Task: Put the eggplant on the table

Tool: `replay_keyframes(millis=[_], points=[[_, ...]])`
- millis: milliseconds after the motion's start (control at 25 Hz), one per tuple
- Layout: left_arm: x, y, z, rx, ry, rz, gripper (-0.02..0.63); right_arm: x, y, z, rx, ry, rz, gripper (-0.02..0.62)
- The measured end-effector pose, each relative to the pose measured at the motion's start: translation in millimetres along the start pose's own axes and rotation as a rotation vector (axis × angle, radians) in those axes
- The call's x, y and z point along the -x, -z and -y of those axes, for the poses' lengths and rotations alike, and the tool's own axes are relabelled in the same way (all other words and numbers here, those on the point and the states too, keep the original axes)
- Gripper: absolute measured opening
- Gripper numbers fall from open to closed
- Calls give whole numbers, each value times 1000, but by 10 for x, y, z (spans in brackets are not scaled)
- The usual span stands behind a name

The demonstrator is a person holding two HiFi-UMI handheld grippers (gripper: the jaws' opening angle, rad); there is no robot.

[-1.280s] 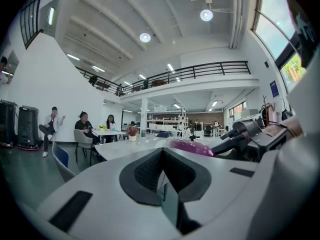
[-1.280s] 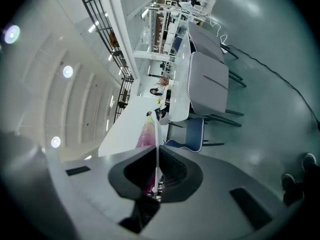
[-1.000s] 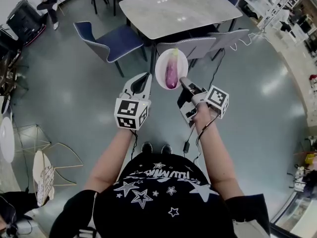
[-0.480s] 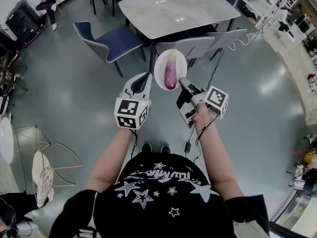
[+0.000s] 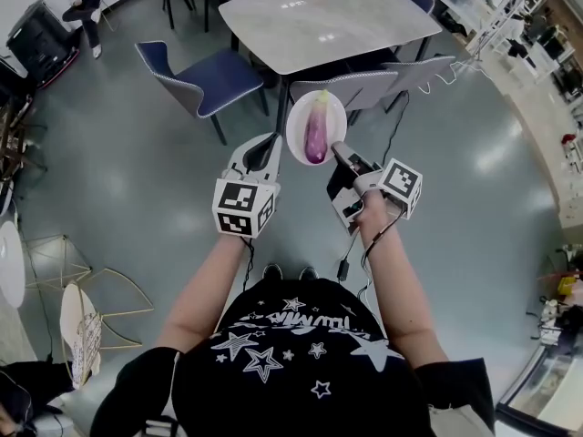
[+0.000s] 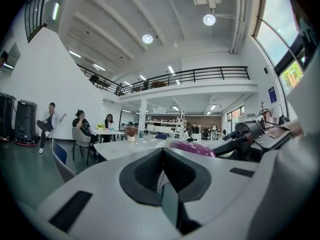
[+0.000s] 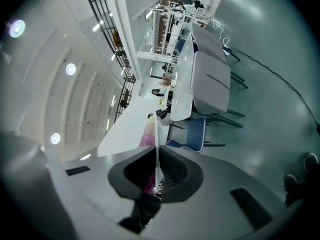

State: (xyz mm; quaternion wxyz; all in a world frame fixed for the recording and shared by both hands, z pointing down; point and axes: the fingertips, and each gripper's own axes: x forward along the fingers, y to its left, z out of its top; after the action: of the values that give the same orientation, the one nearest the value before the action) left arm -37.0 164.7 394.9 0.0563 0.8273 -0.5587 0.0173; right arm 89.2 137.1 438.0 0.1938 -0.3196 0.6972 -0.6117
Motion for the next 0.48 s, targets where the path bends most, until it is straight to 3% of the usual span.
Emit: replay_keyframes(millis=[480], points=[[14,79,-209,14,-1,-17,8,-45,-20,70,-53,-3,35,18]])
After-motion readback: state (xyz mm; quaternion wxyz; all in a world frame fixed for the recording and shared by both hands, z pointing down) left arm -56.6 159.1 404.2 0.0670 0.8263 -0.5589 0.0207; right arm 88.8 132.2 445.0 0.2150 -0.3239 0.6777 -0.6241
